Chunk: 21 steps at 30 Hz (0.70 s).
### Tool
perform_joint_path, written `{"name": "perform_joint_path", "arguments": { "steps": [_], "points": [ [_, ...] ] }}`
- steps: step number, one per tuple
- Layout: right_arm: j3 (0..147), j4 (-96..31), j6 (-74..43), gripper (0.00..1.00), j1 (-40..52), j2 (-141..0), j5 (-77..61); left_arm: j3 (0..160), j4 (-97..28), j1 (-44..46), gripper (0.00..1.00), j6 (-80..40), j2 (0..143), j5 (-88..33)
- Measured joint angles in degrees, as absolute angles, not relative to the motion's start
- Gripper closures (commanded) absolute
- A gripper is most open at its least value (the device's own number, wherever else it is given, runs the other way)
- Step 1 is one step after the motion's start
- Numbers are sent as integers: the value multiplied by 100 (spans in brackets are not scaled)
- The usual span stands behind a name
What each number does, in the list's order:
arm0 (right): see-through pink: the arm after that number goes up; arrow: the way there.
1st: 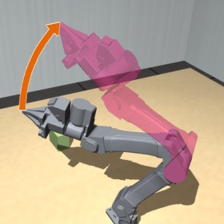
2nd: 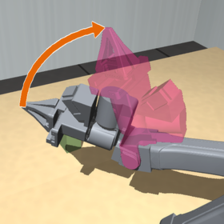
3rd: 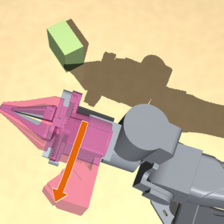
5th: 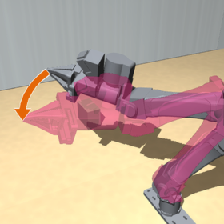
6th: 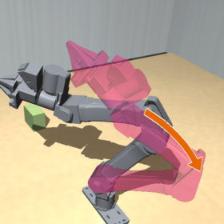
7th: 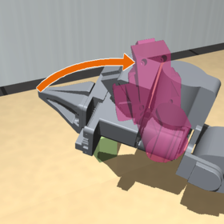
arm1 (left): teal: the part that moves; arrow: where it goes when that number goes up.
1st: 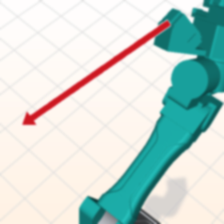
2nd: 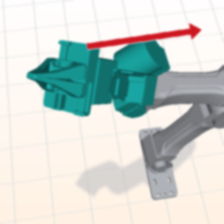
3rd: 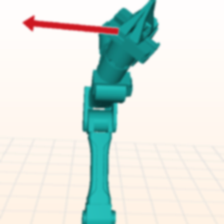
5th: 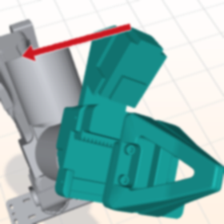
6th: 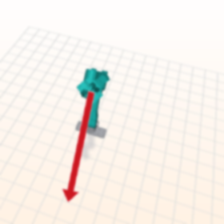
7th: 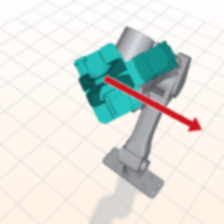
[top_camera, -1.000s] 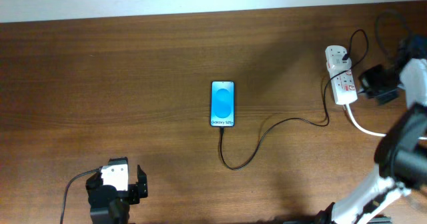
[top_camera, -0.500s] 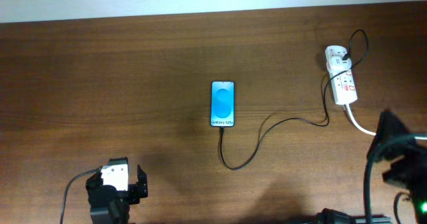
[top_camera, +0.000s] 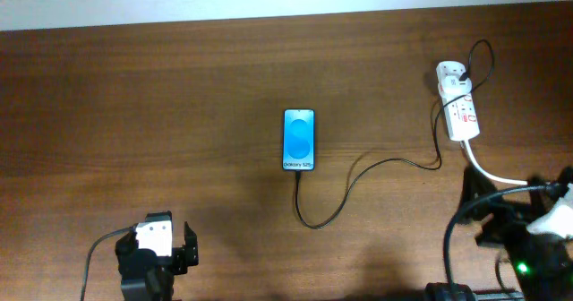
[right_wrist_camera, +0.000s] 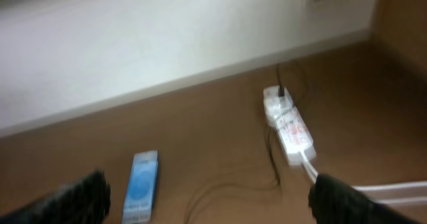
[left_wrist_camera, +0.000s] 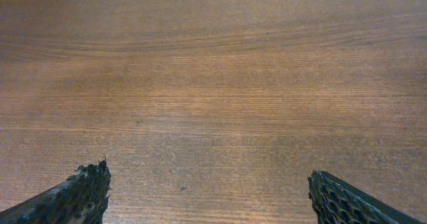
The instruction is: Plug charger to phone and switch on socket
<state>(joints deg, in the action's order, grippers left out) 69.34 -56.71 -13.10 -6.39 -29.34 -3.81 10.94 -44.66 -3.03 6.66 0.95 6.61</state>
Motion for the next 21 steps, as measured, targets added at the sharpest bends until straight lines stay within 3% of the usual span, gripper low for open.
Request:
{"name": "perform_joint_path", "arguments": {
  "steps": [4, 8, 13, 21],
  "points": [
    [4099, -2652, -1273, 1, -502, -1603, -550, 1092, -4466, -303, 1, 666, 95, 661],
    [2084, -534, -1267, 1, -491, -1024, -757, 1092, -4460, -303, 1, 666, 95, 659],
    [978, -80, -1264, 1, -491, -150, -698, 1092, -4466, -303, 1, 666, 95, 659],
    [62, -178, -1262, 1, -489, -84, -287, 1092, -4462, -303, 1, 666, 95, 659]
  ]
}}
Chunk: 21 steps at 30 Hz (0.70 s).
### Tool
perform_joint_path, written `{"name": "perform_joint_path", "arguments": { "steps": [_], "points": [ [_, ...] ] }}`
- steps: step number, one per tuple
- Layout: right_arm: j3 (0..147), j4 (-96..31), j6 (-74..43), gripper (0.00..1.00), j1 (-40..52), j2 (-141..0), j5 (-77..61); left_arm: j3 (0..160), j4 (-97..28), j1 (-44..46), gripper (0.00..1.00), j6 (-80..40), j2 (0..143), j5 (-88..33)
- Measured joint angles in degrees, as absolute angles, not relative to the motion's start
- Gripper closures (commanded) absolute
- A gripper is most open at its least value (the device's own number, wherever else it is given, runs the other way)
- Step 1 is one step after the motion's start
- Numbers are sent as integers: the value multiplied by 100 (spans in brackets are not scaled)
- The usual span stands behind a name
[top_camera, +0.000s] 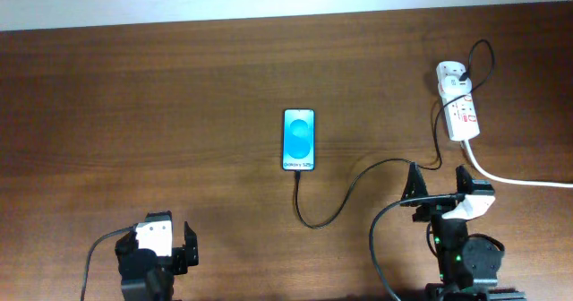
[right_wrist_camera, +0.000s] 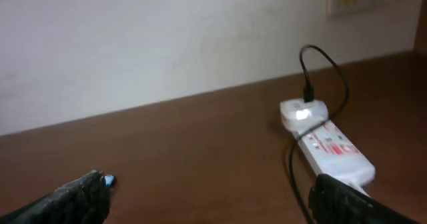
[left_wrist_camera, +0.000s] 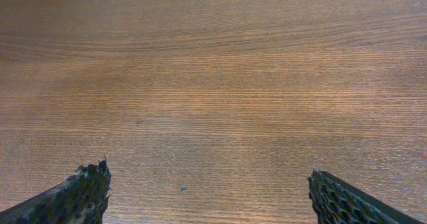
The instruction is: Plug charger to phone and switch on socket
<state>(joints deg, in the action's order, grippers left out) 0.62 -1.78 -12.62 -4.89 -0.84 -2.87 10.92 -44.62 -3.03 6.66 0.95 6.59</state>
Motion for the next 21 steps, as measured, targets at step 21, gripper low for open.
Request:
{"name": "perform_joint_path", "arguments": {
  "steps": [21],
  "points": [
    [62, -423, -663, 2, -489, -80, -21, 1092, -4462, -303, 1, 666, 95, 659]
  ]
}}
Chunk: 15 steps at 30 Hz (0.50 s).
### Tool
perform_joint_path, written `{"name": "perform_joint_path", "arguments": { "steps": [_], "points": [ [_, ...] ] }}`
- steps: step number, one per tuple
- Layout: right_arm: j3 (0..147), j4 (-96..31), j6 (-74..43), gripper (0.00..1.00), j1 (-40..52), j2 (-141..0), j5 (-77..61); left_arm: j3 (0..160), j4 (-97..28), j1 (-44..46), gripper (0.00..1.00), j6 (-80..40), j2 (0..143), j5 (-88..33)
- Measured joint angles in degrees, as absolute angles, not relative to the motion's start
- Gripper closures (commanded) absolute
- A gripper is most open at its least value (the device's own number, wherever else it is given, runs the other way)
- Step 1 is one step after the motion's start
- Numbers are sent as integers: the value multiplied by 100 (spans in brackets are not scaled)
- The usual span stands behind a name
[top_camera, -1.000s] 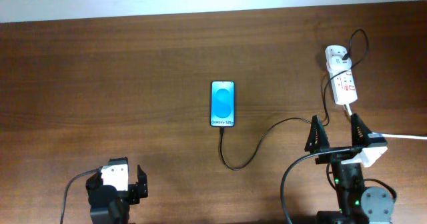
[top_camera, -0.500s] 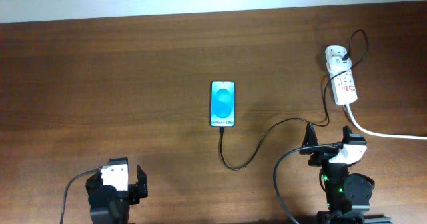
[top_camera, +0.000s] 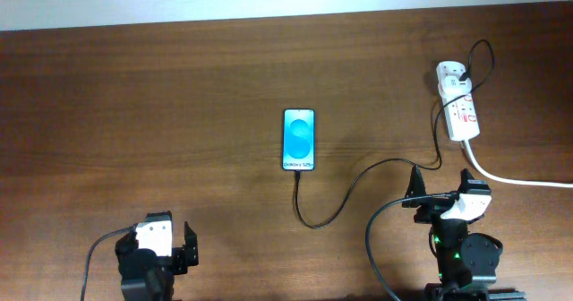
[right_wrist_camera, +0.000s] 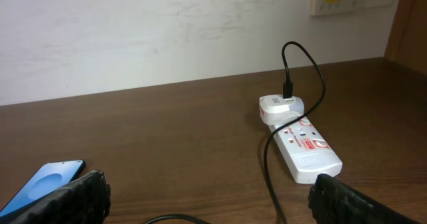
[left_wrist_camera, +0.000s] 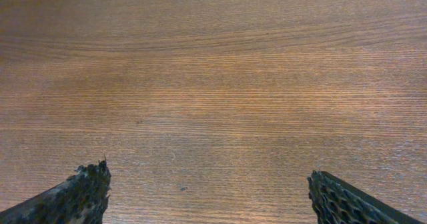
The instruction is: Plug charger to phone and switch on socket
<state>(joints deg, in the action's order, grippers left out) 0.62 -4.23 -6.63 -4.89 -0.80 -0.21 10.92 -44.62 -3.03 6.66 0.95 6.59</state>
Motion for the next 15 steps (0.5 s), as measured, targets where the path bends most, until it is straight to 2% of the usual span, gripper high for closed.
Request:
{"name": "perform_joint_path", "arguments": {
  "steps": [4, 8, 10, 15],
  "points": [
    [62, -423, -646, 1, -489, -80, -21, 1074, -4025, -292, 1, 666, 95, 650],
    [62, -425, -626, 2, -486, -64, 1, 1068, -1490, 1, 1, 666, 67, 399],
    [62, -423, -624, 2, -486, -62, 3, 1004, -869, 16, 1, 666, 62, 333],
    [62, -425, -624, 1, -486, -62, 3, 480, -344, 21, 1, 670, 62, 191]
  ]
}}
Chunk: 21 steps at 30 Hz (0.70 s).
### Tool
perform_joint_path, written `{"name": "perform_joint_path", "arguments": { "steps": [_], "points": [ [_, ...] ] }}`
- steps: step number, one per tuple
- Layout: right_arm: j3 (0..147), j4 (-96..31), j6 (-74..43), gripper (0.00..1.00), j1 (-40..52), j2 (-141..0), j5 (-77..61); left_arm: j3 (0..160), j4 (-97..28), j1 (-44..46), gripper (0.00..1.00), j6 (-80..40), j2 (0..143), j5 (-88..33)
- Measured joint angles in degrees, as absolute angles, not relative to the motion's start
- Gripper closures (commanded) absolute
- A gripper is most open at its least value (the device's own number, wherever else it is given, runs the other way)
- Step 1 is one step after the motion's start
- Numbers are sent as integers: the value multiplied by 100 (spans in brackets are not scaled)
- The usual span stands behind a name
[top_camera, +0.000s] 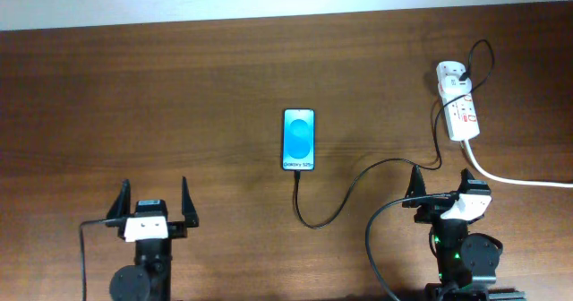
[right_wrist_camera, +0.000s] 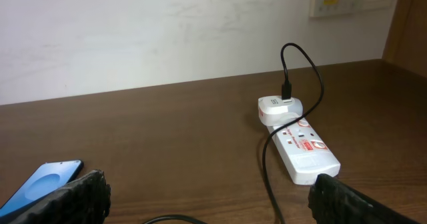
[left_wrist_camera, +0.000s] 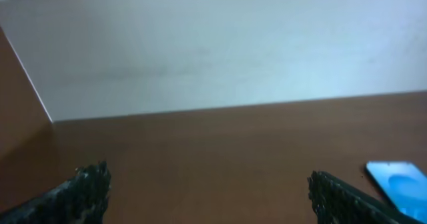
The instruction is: Plug charger to phone and switch on socket
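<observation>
A blue-screened phone (top_camera: 299, 140) lies mid-table, also seen as the phone (left_wrist_camera: 400, 184) and phone (right_wrist_camera: 43, 184) in the wrist views. A black cable (top_camera: 358, 177) meets its near edge, loops right, and rises to a white charger (top_camera: 452, 72) in the white power strip (top_camera: 462, 115). The right wrist view shows the charger (right_wrist_camera: 280, 107) plugged into the strip (right_wrist_camera: 303, 151). My left gripper (top_camera: 154, 192) stands open near the front left, holding nothing. My right gripper (top_camera: 439, 180) is open, just in front of the strip.
The strip's thick white cord (top_camera: 510, 181) runs off the table's right edge, close to my right arm. A white wall (right_wrist_camera: 167, 31) stands behind the table's far edge. Brown wood tabletop (top_camera: 134, 95) stretches left of the phone.
My left gripper has come up from facing the tabletop to facing forward toward the wall, its fingers now spread out in the overhead view. The right gripper, phone and cable stay put.
My right arm was first at the table's right edge. It then stood in front of the power strip, facing it, and has stayed there. My left gripper faced down at bare wood through all the earlier moments and now faces forward. Both grippers stayed open.
</observation>
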<state>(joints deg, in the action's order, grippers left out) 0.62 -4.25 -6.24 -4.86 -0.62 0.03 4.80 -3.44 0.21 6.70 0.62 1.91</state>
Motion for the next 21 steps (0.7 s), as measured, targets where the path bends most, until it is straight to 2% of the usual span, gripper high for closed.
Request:
{"name": "perform_joint_path", "arguments": {
  "steps": [4, 8, 21],
  "points": [
    [62, -425, -624, 2, -486, -62, 1, 93, 86, 21, 1, 814, 62, 187],
    [62, -425, -620, 1, -489, -62, 3, 73, -454, 21, 0, 923, 62, 165],
    [62, -425, -620, 2, -489, -62, 3, 73, -454, -169, 0, 701, 62, 143]
  ]
}}
